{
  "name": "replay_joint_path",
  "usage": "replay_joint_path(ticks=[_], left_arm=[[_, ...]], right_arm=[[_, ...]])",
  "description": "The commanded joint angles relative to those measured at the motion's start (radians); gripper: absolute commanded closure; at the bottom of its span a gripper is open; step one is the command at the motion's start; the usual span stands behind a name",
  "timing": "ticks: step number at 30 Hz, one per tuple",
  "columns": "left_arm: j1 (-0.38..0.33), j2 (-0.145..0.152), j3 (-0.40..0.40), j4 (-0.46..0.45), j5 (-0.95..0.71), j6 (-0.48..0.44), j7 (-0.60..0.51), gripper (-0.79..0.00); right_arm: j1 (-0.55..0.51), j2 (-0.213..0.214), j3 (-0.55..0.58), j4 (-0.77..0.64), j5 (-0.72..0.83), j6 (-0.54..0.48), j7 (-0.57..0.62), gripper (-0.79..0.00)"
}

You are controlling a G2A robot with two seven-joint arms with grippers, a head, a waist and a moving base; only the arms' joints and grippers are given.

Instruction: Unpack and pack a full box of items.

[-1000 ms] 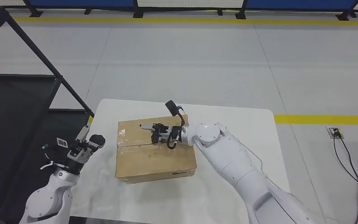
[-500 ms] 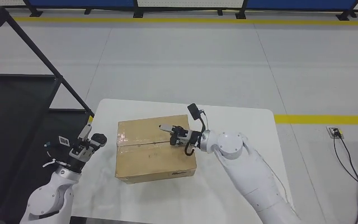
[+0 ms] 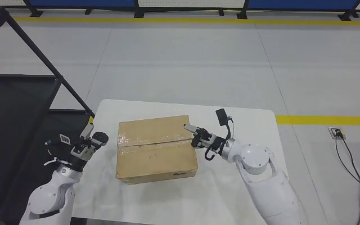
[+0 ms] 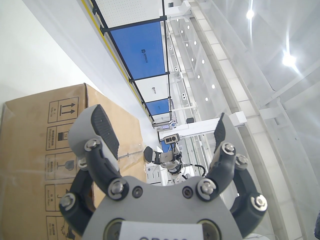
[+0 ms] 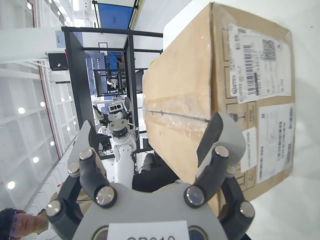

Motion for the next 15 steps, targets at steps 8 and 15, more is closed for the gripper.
replay_joint_path(ticks=[8, 15], left_arm=[[-0.002, 0.001, -0.025, 0.005, -0.024, 0.016, 0.057, -0.784], [-0.002, 0.001, -0.026, 0.006, -0.027, 0.018, 0.063, -0.784]], right_arm=[[-0.104, 0.025, 0.146, -0.087, 0.063, -0.125, -0.031, -0.785], [-0.103, 0.024, 0.141, -0.085, 0.062, -0.118, -0.031, -0.785]])
